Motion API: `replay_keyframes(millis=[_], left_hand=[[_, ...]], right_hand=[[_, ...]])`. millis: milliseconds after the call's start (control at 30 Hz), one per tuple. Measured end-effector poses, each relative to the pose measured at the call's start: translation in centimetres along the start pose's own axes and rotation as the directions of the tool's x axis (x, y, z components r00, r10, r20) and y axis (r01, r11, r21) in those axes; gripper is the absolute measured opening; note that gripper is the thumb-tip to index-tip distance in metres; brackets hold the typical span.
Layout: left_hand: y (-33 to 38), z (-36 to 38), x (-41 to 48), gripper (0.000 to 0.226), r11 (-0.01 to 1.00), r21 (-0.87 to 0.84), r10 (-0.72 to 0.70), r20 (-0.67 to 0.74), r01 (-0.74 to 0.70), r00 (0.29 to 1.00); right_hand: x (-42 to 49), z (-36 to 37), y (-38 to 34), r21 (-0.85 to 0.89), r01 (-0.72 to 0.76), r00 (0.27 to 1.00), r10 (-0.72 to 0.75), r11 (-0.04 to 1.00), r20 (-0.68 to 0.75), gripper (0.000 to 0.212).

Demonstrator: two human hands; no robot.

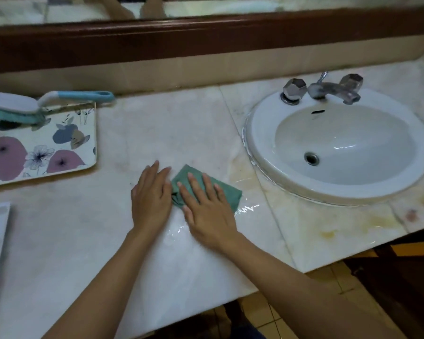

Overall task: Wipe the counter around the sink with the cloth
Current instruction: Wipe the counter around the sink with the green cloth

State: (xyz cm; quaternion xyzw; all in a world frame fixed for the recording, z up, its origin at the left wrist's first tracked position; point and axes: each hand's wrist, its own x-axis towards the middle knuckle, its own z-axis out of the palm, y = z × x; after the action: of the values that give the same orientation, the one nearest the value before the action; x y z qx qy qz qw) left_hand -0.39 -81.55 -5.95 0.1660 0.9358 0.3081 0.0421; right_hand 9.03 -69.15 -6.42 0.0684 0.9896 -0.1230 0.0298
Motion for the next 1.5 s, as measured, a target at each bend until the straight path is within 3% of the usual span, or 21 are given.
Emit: replay_keyframes(millis=[200, 367, 600, 800, 967, 1133, 1300, 1433, 1500], left_hand=[[-0.2, 0.9, 0.0, 0.049, 0.990, 0.142, -0.022, -0.036, 0.026, 0.999], [0.5, 1.0, 0.0, 0.048, 0.983, 0.182, -0.014, -0.041, 0.022, 0.999], [0.6, 1.2, 0.1, 0.048, 0.975, 0.221, -0.006, -0.043, 0.015, 0.999], [0.7, 1.2, 0.1, 0.050, 0.968, 0.249, 0.017, -0.038, -0.007, 0.999], [0.0, 1.1, 0.0, 0.046, 0.979, 0.205, 0.008, -0.046, 0.001, 0.999], [-0.1, 1.2, -0.1, 0.045, 0.983, 0.184, 0.022, -0.053, -0.012, 0.998], [0.3, 1.0, -0.2, 0.046, 0.980, 0.196, 0.020, -0.032, -0.014, 0.999], [0.8, 0.8, -0.4, 0.046, 0.973, 0.230, 0.030, 0.000, -0.029, 1.000], [1.1, 0.4, -0.2, 0.046, 0.972, 0.234, 0.004, 0.040, -0.013, 0.999]], right_hand=[[10.5, -1.8, 4.1, 0.051, -0.173, 0.984, 0.175, 0.984, -0.040, 0.056], [5.1, -2.7, 8.6, 0.031, -0.278, 0.959, 0.279, 0.960, -0.050, 0.056], [-9.3, -3.0, 9.8, -0.048, -0.057, 0.995, 0.061, 0.997, 0.084, 0.056], [-2.9, -2.3, 8.2, -0.056, 0.124, 0.990, -0.120, 0.991, 0.069, 0.054], [2.1, -2.5, 6.3, -0.020, -0.031, 0.999, 0.032, 0.999, 0.025, 0.053], [-4.6, -2.9, 9.9, 0.001, -0.204, 0.978, 0.204, 0.979, -0.038, 0.054], [-12.0, -4.1, 15.4, -0.035, -0.244, 0.970, 0.244, 0.969, 0.015, 0.055], [-13.5, -3.5, 13.7, -0.001, -0.404, 0.914, 0.404, 0.915, -0.020, 0.061], [-12.6, -3.1, 10.8, 0.004, -0.410, 0.912, 0.410, 0.912, -0.026, 0.058]])
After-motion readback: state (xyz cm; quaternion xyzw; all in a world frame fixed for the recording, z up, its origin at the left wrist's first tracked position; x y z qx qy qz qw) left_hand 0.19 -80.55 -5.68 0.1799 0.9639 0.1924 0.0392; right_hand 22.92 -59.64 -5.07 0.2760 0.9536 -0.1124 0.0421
